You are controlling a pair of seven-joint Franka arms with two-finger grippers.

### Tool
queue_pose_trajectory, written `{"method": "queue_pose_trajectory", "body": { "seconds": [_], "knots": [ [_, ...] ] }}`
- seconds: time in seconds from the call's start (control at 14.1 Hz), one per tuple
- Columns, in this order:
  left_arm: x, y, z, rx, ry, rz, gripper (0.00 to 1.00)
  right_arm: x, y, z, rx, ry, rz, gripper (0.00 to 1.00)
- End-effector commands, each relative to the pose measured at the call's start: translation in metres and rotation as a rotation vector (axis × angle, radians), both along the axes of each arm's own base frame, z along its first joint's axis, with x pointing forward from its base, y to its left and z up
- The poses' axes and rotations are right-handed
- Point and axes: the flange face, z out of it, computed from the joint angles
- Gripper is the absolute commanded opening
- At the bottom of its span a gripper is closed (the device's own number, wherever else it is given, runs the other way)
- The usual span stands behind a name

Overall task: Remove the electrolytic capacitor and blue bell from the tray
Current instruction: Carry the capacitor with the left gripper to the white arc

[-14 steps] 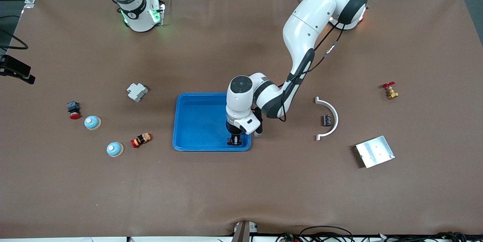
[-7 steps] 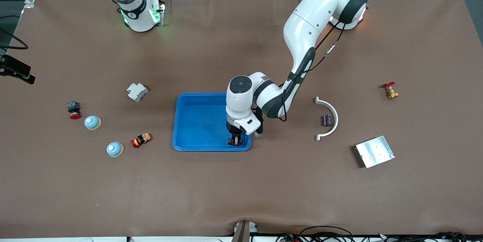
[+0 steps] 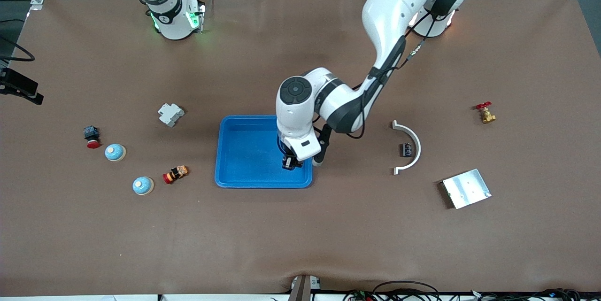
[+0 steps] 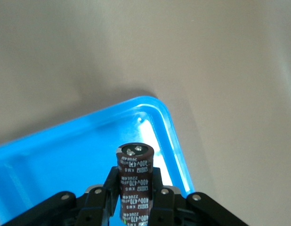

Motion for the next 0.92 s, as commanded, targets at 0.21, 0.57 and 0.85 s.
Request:
{"method": "queue_pose_trajectory", "body": {
  "seconds": [0.21,0.57,0.85],
  "knots": [
    [0.001,0.061,0.046,0.106,0.097,-0.537,0.00,0.000,-0.003,0.004,-0.013,0.003,-0.005,1.00],
    [0.011,0.164,0.047,0.176,0.172,-0.880,0.00,0.000,-0.002,0.004,-0.013,0.003,-0.003,1.00],
    [0.016,0.257,0.051,0.183,0.189,-1.125,0.00,0.000,-0.003,0.004,-0.014,0.003,-0.004,1.00]
  ]
}}
